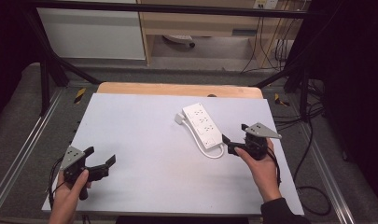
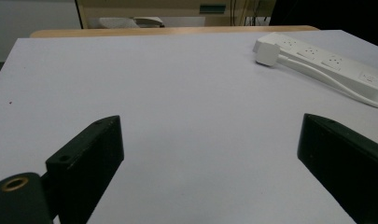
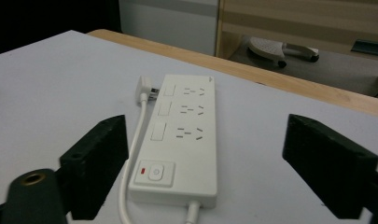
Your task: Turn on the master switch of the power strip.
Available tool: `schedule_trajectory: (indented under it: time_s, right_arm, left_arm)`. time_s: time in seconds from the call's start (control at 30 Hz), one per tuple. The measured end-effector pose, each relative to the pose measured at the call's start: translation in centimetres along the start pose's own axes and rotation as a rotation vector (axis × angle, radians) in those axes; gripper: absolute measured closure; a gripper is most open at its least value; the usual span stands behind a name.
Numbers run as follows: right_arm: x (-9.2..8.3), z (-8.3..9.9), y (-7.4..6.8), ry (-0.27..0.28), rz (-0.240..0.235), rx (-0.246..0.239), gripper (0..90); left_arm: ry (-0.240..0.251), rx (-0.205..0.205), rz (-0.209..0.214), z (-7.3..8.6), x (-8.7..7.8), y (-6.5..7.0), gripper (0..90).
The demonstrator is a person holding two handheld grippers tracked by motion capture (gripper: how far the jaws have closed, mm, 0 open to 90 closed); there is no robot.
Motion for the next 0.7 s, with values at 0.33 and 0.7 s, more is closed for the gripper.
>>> schedule_trajectory:
  time_s: [0.33, 0.7]
  right_arm:
    - [1.9, -1.0, 0.2, 0.017, -0.002, 0.008, 39.3]
    - [3.5, -0.7, 0.0, 0.015, -0.016, -0.036, 62.5]
  left_arm:
    - [-0.009, 0.003, -0.006, 0.1, 0.1, 0.1, 6.8]
    - [-0.012, 0.004, -0.007, 0.1, 0.2, 0.2, 6.8]
Point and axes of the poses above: each handheld gripper's, and its own axes: x roughly forward along the jaws, z roughly out of its underside, y roughly to its right, the point moved 4 cm from there along x, roughly forward along the jaws, and after that the axes turned 2 degrees about x, right-handed, at the moved point
